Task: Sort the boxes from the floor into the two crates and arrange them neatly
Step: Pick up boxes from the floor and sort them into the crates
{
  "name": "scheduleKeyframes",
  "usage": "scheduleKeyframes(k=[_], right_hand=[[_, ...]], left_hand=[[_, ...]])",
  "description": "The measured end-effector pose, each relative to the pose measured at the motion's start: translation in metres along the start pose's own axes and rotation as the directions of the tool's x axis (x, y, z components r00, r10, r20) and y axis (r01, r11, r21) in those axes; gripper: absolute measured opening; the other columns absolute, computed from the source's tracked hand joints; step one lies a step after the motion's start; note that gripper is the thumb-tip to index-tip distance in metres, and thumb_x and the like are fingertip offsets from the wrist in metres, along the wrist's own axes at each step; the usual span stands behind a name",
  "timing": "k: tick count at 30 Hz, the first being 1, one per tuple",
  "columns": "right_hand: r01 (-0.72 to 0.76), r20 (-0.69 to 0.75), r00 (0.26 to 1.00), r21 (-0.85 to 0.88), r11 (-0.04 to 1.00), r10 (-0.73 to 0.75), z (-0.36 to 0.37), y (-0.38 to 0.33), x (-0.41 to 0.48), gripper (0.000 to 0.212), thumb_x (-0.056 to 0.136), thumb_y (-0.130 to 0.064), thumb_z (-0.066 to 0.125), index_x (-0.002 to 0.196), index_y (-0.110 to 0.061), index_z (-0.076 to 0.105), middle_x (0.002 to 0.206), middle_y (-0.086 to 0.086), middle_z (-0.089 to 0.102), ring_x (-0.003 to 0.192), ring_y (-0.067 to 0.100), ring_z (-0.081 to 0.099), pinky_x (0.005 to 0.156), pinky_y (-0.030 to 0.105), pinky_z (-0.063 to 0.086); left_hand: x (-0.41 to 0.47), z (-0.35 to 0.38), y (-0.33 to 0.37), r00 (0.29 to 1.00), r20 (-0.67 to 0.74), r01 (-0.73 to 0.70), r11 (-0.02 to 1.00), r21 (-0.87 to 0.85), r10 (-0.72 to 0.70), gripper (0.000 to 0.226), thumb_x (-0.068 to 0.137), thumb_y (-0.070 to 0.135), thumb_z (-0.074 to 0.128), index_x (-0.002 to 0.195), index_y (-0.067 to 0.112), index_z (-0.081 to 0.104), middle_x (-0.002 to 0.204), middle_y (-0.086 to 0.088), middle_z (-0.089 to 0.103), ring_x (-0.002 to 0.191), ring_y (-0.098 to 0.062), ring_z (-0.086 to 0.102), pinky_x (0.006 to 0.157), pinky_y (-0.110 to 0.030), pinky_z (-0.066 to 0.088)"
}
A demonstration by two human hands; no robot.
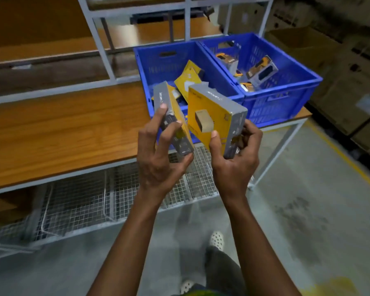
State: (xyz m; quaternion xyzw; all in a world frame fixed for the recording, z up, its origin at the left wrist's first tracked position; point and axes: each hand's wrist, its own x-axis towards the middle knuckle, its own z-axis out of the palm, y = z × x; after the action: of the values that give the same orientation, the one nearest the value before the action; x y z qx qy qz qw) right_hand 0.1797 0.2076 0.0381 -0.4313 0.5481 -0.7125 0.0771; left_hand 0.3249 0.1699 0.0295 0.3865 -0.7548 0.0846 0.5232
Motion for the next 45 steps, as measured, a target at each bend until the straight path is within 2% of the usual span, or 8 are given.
scheduleKeyframes(k=[6, 10, 19, 25, 28, 35, 41, 45], right_hand=[[0.047, -0.053, 0.998, 0.058, 0.997, -0.044, 0.065, 0.042, 0.067, 0.049, 0.082, -0.011, 0.083, 0.122, -0.004, 0.055, 0.108, -0.005, 0.064, 0.099, 0.014, 0.068, 0.088, 0.033, 0.056], [0.005, 0.011, 1.000, 0.054, 0.999, -0.006, 0.112, 0.074, 0.125, 0.050, 0.080, -0.014, 0.085, 0.121, -0.008, 0.055, 0.102, -0.006, 0.069, 0.092, 0.009, 0.071, 0.083, 0.035, 0.059], [0.023, 0.287, 0.958, -0.160, 0.987, 0.024, 0.199, 0.128, 0.193, 0.049, 0.083, -0.031, 0.081, 0.121, -0.015, 0.054, 0.111, -0.009, 0.069, 0.098, 0.011, 0.069, 0.078, 0.040, 0.056], [-0.040, 0.242, 0.966, -0.187, 0.981, 0.086, 0.225, 0.141, 0.195, 0.046, 0.087, -0.026, 0.080, 0.124, -0.012, 0.056, 0.118, 0.001, 0.069, 0.107, 0.009, 0.067, 0.078, 0.023, 0.058], [-0.017, 0.161, 0.985, -0.260, 0.965, 0.061, 0.224, 0.137, 0.194, 0.036, 0.089, -0.023, 0.076, 0.120, -0.013, 0.060, 0.117, -0.001, 0.067, 0.110, 0.012, 0.064, 0.078, 0.035, 0.060], [-0.081, -0.221, 0.975, -0.466, 0.881, -0.028, 0.189, 0.126, 0.158, 0.021, 0.088, -0.019, 0.073, 0.108, -0.017, 0.067, 0.106, -0.008, 0.067, 0.105, 0.017, 0.064, 0.086, 0.048, 0.055], [-0.302, -0.472, 0.881, -0.619, 0.725, -0.035, 0.092, 0.112, 0.077, 0.023, 0.086, -0.020, 0.071, 0.109, -0.016, 0.068, 0.109, -0.007, 0.068, 0.105, 0.018, 0.060, 0.084, 0.049, 0.054], [-0.549, -0.678, 0.735, -0.595, 0.587, 0.001, 0.011, 0.095, -0.013, 0.026, 0.086, -0.022, 0.071, 0.111, -0.020, 0.066, 0.110, -0.014, 0.063, 0.106, 0.014, 0.057, 0.083, 0.050, 0.054]], left_hand=[[0.053, 0.049, -0.057, 1.000, -0.015, -0.005, 0.999, -0.045, 0.004, 0.080, 0.064, 0.019, 0.092, 0.131, 0.012, 0.048, 0.146, -0.023, 0.046, 0.135, -0.025, 0.044, 0.108, -0.036, 0.042], [0.100, 0.089, -0.097, 0.998, 0.013, 0.067, 0.994, -0.088, -0.067, 0.085, 0.060, 0.020, 0.092, 0.132, 0.003, 0.050, 0.142, -0.024, 0.049, 0.134, -0.030, 0.048, 0.110, -0.036, 0.039], [0.162, 0.150, -0.194, 0.860, 0.387, 0.400, 0.910, -0.106, -0.333, 0.116, 0.050, 0.043, 0.093, 0.148, 0.027, 0.034, 0.125, 0.002, 0.049, 0.112, -0.023, 0.058, 0.088, -0.046, 0.054], [0.179, 0.166, -0.220, 0.888, 0.293, 0.409, 0.900, -0.148, -0.355, 0.088, 0.073, 0.036, 0.081, 0.150, 0.023, 0.039, 0.139, -0.005, 0.039, 0.076, -0.006, 0.057, 0.076, -0.029, 0.054], [0.182, 0.180, -0.220, 0.857, 0.347, 0.475, 0.845, -0.247, -0.381, 0.075, 0.079, 0.032, 0.079, 0.145, 0.022, 0.044, 0.132, -0.002, 0.044, 0.070, -0.008, 0.058, 0.074, -0.036, 0.055], [0.164, 0.182, -0.171, 0.774, 0.621, 0.492, 0.736, -0.465, -0.125, 0.062, 0.086, 0.027, 0.072, 0.141, 0.024, 0.046, 0.131, 0.003, 0.044, 0.073, -0.008, 0.061, 0.075, -0.039, 0.055], [0.124, 0.183, -0.089, 0.710, 0.653, 0.398, 0.615, -0.681, 0.263, 0.046, 0.085, 0.029, 0.070, 0.128, 0.020, 0.059, 0.123, 0.001, 0.051, 0.063, -0.007, 0.062, 0.071, -0.036, 0.055], [0.062, 0.188, -0.027, 0.525, 0.692, 0.382, 0.590, -0.712, 0.495, 0.038, 0.083, 0.027, 0.069, 0.120, 0.022, 0.063, 0.117, 0.002, 0.053, 0.062, -0.004, 0.059, 0.078, -0.037, 0.053]])
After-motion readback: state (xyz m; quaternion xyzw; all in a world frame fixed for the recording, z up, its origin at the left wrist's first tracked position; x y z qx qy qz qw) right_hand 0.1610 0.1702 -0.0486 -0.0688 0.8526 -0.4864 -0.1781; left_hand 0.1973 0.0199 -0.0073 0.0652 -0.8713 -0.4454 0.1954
